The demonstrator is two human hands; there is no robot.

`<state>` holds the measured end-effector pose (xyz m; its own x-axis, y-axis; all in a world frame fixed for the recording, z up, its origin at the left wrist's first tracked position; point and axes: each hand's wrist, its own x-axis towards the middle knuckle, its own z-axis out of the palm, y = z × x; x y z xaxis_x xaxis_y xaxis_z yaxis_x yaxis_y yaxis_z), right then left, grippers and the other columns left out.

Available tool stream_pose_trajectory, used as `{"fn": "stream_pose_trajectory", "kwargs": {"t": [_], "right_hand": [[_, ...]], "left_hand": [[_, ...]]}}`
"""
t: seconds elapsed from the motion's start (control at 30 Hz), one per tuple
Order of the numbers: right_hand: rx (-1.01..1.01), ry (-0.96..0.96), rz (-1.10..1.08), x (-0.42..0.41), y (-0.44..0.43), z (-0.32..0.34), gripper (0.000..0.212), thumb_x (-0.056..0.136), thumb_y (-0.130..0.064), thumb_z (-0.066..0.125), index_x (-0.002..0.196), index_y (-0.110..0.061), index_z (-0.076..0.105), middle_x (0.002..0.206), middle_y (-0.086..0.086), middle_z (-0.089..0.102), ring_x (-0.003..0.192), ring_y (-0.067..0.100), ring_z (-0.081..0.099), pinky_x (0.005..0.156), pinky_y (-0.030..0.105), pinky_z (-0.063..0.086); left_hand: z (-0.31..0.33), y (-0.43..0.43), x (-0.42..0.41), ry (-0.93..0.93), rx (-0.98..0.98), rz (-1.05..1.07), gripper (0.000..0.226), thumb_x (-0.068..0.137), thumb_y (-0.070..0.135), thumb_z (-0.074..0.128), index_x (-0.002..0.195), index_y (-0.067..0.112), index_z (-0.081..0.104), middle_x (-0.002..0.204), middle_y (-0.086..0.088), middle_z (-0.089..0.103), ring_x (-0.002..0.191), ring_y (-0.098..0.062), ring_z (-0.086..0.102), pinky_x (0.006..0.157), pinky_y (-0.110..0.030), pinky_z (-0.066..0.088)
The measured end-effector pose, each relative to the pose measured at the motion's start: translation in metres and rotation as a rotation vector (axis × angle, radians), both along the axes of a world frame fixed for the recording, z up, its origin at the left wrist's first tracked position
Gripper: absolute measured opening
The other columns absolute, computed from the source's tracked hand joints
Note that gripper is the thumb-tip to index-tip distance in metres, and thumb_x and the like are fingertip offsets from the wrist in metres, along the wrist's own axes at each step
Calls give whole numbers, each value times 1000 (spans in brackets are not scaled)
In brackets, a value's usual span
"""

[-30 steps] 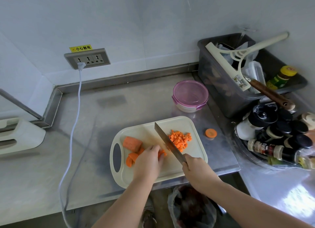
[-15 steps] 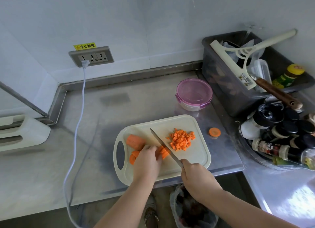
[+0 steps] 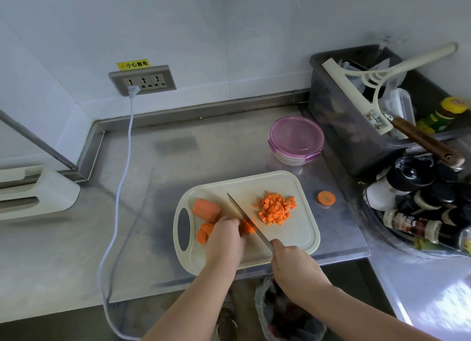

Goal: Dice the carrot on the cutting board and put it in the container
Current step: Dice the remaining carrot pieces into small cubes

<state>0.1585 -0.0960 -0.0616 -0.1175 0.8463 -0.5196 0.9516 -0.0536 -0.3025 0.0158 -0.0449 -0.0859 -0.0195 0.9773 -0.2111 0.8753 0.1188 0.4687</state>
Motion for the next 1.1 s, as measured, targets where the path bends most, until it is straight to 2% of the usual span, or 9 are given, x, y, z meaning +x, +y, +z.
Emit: {"fn": "stream_pose_trajectory", "kwargs": {"t": [0.1,0.2,0.27,0.43,0.6,0.73,0.9,1.1], "right_hand": [[-1,-27,37,-2,0,0,39,99,-12,42,137,-16,35,89,1,56,75,18,60,67,30,51],[-25,-40,21,-4,3,-2,35,99,-12,40,134,-15,36,94,4,58,80,20,61,69,30,50],[-47,-40,10,-5,4,-4,38,99,-12,43,136,-17,36,97,3,61,82,18,63,72,30,56],[-83,-8,-47,-6,7,-9,42,99,-10,44,138,-20,35,100,3,62,83,16,65,73,33,60],[-97,10,-63,-4,9,-9,40,100,-12,42,139,-21,35,100,0,61,81,13,65,72,31,60],[-90,36,-67,0,11,-12,33,100,-16,44,133,-18,41,100,0,63,82,14,66,73,33,60],[-67,87,-99,6,10,-11,24,102,-22,38,123,-17,49,100,0,62,85,15,64,77,33,58],[-21,80,-187,12,14,-11,24,100,-13,35,119,-17,49,96,2,62,81,18,64,74,38,58]], "left_hand": [[1,1,0,-7,-13,16,16,90,27,61,100,17,69,102,1,62,90,-18,62,75,-26,49],[1,2,1,8,-18,14,14,91,26,60,98,16,68,100,1,62,89,-18,61,71,-25,47],[2,2,1,20,-15,11,14,91,25,59,98,16,67,101,0,62,88,-18,61,69,-24,45],[1,2,3,21,-23,6,16,91,23,61,103,14,67,105,-1,62,91,-19,62,73,-26,49],[2,0,3,20,-9,-5,20,89,30,62,101,15,67,101,2,60,81,-13,57,67,-21,44],[0,0,4,69,0,-38,25,88,33,62,106,15,63,105,2,58,90,-15,60,65,-21,42],[0,0,7,81,37,-16,21,92,32,58,105,17,62,105,3,59,90,-13,61,62,-18,38],[1,-1,7,85,38,-23,22,91,33,59,107,18,62,106,3,58,90,-14,60,63,-20,40]]}}
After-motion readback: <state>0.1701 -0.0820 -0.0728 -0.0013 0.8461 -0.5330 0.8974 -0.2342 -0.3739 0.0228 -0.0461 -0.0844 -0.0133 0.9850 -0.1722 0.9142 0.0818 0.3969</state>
